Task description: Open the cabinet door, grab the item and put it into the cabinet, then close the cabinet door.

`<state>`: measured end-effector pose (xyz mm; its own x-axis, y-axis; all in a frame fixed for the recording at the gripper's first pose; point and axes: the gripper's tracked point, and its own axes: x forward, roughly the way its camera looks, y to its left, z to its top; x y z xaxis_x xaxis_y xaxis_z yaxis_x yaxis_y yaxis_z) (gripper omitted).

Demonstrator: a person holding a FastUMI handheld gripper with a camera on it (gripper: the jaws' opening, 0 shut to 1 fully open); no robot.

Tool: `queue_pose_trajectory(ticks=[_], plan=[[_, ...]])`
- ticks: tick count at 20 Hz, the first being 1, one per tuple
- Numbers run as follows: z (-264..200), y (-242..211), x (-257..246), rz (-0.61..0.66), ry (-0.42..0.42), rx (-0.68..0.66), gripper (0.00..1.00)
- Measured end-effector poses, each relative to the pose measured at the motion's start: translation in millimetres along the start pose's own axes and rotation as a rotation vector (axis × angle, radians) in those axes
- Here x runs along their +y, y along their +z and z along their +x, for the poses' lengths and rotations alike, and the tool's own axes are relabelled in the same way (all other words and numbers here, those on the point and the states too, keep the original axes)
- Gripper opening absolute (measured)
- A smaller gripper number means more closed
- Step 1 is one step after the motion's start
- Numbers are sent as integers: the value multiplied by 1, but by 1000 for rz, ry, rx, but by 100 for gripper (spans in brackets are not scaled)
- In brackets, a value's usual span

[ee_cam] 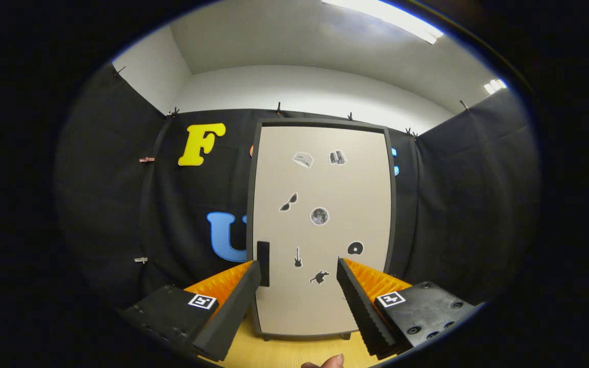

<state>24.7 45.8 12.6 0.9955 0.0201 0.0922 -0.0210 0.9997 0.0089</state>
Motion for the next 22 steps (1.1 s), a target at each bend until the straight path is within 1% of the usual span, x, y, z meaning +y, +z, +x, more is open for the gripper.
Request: queue_pose_trajectory(ticks=[2,4,9,12,15,17,20,21,22], plan=[[21,-7,17,18,16,4,97],[46,-18,28,10,23,18,97],[103,-75,47,35,18,111,98],[131,-94,55,81,26,120,98],[156,-106,61,69,18,108,98],[172,-114,62,26,9,91,98],[194,-134,66,-3,-1,114,97],[198,-140,68,5,2,128,93],[204,-143,69,19,-1,129,78]])
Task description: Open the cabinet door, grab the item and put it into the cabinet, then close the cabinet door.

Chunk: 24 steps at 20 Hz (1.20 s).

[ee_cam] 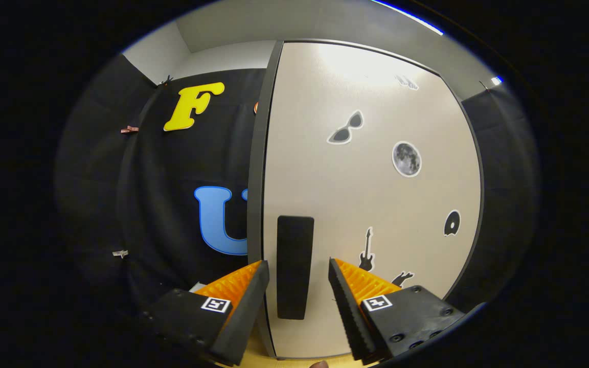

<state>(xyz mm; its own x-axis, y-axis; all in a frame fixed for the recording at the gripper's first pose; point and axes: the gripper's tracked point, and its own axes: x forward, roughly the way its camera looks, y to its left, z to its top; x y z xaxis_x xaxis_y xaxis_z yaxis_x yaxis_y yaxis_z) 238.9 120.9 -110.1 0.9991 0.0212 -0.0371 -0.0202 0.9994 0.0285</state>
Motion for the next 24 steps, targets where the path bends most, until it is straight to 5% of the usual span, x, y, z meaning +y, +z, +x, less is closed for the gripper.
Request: queue_pose_trajectory(ticks=[3,6,10,24], plan=[[9,-6,4,15,-7,17,48],[11,-5,1,2,-58,4,39],[7,-8,0,44,9,60,21],[-71,1,-18,78,196,89,20]])
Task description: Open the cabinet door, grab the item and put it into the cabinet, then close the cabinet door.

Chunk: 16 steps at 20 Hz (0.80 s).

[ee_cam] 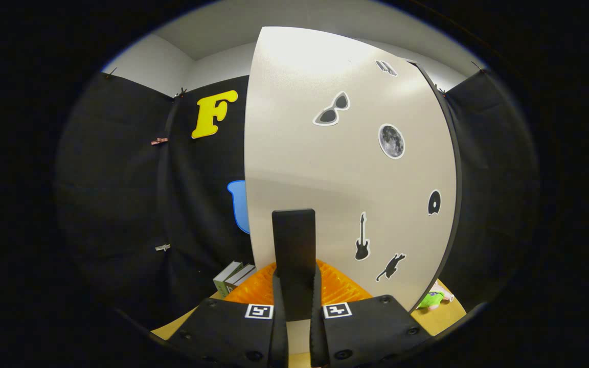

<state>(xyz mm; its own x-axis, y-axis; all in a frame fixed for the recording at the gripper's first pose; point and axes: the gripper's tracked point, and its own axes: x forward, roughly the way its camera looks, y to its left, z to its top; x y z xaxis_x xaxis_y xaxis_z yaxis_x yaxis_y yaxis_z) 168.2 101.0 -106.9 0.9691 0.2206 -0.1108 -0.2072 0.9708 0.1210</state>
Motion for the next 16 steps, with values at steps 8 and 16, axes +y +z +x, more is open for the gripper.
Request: queue_pose_trajectory(ticks=[8,16], plan=[[-34,3,-20,0,15,5,20],[-61,5,-44,12,-25,5,20]])
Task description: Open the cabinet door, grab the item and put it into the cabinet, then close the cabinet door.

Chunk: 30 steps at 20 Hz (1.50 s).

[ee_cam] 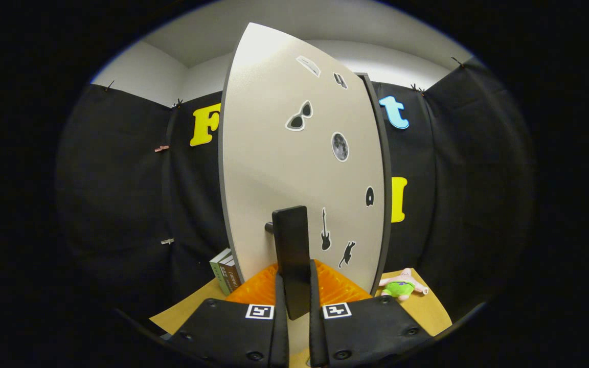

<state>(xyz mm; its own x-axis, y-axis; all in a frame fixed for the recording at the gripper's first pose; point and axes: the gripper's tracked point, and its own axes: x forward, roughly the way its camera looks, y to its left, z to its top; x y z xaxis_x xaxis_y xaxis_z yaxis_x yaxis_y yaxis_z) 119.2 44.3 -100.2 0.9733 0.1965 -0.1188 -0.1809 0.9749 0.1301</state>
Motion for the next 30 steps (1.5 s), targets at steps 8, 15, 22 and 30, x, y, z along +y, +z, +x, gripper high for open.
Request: queue_pose_trajectory(ticks=[8,15,22,30], plan=[[-12,1,-28,-15,-82,2,15],[-24,3,-60,-35,-215,-9,14],[-34,4,-87,-70,-297,1,11],[-44,6,-106,-45,-387,-9,9]])
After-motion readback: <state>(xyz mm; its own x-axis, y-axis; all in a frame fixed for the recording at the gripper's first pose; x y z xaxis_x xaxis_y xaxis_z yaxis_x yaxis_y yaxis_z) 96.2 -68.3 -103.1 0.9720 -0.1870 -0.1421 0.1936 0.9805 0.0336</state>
